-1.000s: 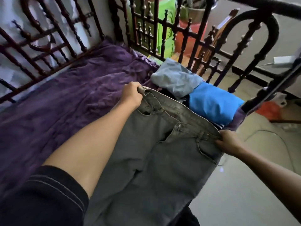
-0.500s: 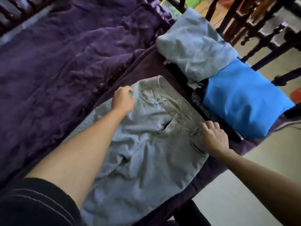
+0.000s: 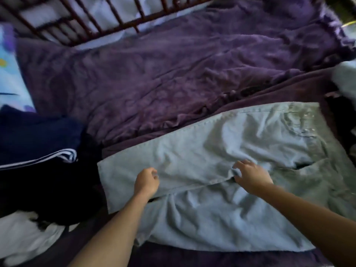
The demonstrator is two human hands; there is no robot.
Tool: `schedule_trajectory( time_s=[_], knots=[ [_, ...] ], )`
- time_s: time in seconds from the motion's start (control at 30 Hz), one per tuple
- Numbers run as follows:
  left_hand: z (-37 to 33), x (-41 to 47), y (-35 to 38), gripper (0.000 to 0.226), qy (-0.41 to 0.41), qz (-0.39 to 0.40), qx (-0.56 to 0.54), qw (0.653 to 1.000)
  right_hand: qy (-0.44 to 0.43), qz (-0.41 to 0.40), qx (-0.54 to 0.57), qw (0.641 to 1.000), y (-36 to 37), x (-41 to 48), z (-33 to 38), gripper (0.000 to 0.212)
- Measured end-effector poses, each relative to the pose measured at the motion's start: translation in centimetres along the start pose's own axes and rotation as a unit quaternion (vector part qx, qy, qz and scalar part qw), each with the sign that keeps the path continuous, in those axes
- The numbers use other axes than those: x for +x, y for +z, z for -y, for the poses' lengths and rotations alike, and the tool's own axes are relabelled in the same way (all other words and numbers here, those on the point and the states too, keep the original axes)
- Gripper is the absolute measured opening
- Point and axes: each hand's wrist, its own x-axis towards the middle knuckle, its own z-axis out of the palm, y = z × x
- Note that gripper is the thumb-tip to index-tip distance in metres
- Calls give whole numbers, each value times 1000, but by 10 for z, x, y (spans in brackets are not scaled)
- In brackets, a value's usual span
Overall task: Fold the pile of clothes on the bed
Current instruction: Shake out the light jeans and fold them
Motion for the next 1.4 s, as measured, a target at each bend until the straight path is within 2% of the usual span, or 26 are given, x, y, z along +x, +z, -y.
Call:
schedule_trajectory(
  time_s=[0.2, 0.33, 0.47, 0.57, 0.63, 0.73, 0.77, 0.83, 0.97, 1.03, 1.1, 1.2, 1.23, 1.27, 1.3, 1.33, 1.4],
  knots=[
    [175, 13, -54, 24, -94, -3, 29, 995, -37, 50, -4, 998, 57, 3, 134, 36],
    [267, 33, -83, 36, -155, -18, -50, 986, -81, 83, -44, 992, 87, 22, 223, 39],
    [283, 89, -66, 53, -170, -36, -186, 967, -98, 34, -44, 994, 99, 74, 283, 45],
    [269, 130, -37, 75, -166, -39, -279, 945, -85, -22, -57, 995, 108, 119, 299, 64],
    [256, 149, -26, 68, -160, -59, -307, 936, -59, -19, -53, 997, 112, 146, 297, 74],
    [236, 167, -38, 14, -66, -154, -339, 926, -51, -3, -43, 998, 117, 169, 287, 81],
    [231, 173, -49, 10, -22, -188, -321, 928, -53, -15, -37, 998, 118, 174, 286, 81],
    [228, 186, -68, 13, 42, -219, -261, 939, -44, -35, -29, 998, 120, 181, 286, 79],
    [238, 177, -63, 32, 50, -218, -137, 965, -36, -11, 1, 999, 122, 181, 284, 76],
    [236, 139, -48, 30, 166, -241, -117, 949, -38, -51, 56, 996, 120, 162, 278, 67],
    [235, 89, -26, 36, 317, -189, -106, 924, -21, -103, 89, 991, 120, 132, 265, 56],
    [243, 10, 12, 96, 431, 40, 22, 901, 23, -137, 101, 985, 127, 72, 233, 45],
    [248, -9, 22, 110, 436, 102, 91, 889, 31, -142, 93, 985, 131, 52, 221, 44],
    [254, -23, 30, 113, 434, 122, 150, 880, 36, -141, 76, 986, 136, 33, 208, 43],
    [258, -30, 35, 106, 426, 109, 180, 880, 40, -134, 56, 989, 143, 16, 195, 44],
    [260, -33, 37, 93, 400, 78, 171, 897, 41, -122, 39, 991, 150, 1, 184, 45],
    [258, -31, 31, 50, 312, 16, 24, 950, 54, -103, 39, 992, 165, -23, 167, 46]
  ],
)
